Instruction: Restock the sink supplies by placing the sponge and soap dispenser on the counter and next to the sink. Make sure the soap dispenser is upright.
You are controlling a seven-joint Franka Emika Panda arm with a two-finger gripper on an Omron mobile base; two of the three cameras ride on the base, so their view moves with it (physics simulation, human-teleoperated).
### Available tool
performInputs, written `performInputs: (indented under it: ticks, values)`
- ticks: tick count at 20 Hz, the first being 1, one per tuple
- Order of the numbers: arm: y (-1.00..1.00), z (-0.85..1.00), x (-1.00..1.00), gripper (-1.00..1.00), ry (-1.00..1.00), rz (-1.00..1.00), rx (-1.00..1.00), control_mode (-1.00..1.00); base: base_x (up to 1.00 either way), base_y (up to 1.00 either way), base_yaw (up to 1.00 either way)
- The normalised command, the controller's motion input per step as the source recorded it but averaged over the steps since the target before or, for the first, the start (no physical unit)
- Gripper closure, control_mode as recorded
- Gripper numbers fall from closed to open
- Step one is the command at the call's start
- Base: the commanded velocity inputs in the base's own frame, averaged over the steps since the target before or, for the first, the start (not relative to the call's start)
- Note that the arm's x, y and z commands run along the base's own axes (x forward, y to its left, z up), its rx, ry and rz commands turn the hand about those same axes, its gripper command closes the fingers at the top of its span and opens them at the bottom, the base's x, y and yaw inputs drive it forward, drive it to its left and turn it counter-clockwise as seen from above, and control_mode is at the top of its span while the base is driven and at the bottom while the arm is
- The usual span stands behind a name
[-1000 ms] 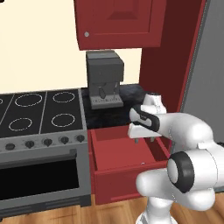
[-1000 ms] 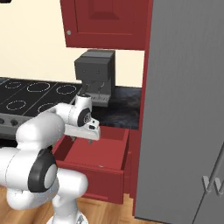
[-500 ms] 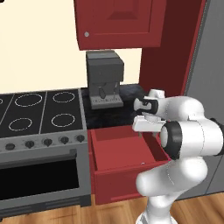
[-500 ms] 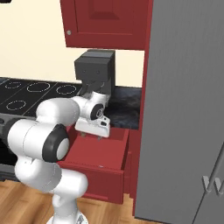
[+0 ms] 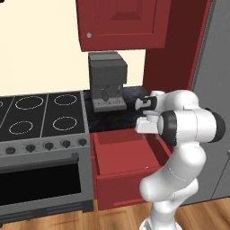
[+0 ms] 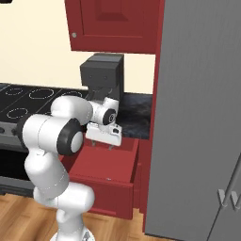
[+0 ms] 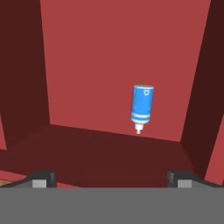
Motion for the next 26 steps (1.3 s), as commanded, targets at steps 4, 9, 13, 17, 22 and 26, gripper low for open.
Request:
performInputs:
  ticks: [4,9,13,17,22,26]
  values:
    - [-0.15,-0.26,-0.04,-1.0,-0.03,0.0,0.0,-1.0,0.0,0.0,0.0]
    - [0.0,-0.45,-0.33,-1.0,-0.08,0.0,-0.01,-1.0,0.0,0.0,0.0]
    - [0.01,-0.48,-0.59,-1.0,-0.11,-0.01,-0.07,-1.0,0.0,0.0,0.0]
    - [0.02,-0.31,-0.45,-1.0,-0.12,-0.01,-0.07,-1.0,0.0,0.0,0.0]
    - [0.0,-0.16,-0.21,-1.0,-0.06,-0.02,0.0,-1.0,0.0,0.0,0.0]
    - [0.0,-0.21,0.0,-1.0,0.0,-0.03,0.0,-1.0,0.0,0.0,0.0]
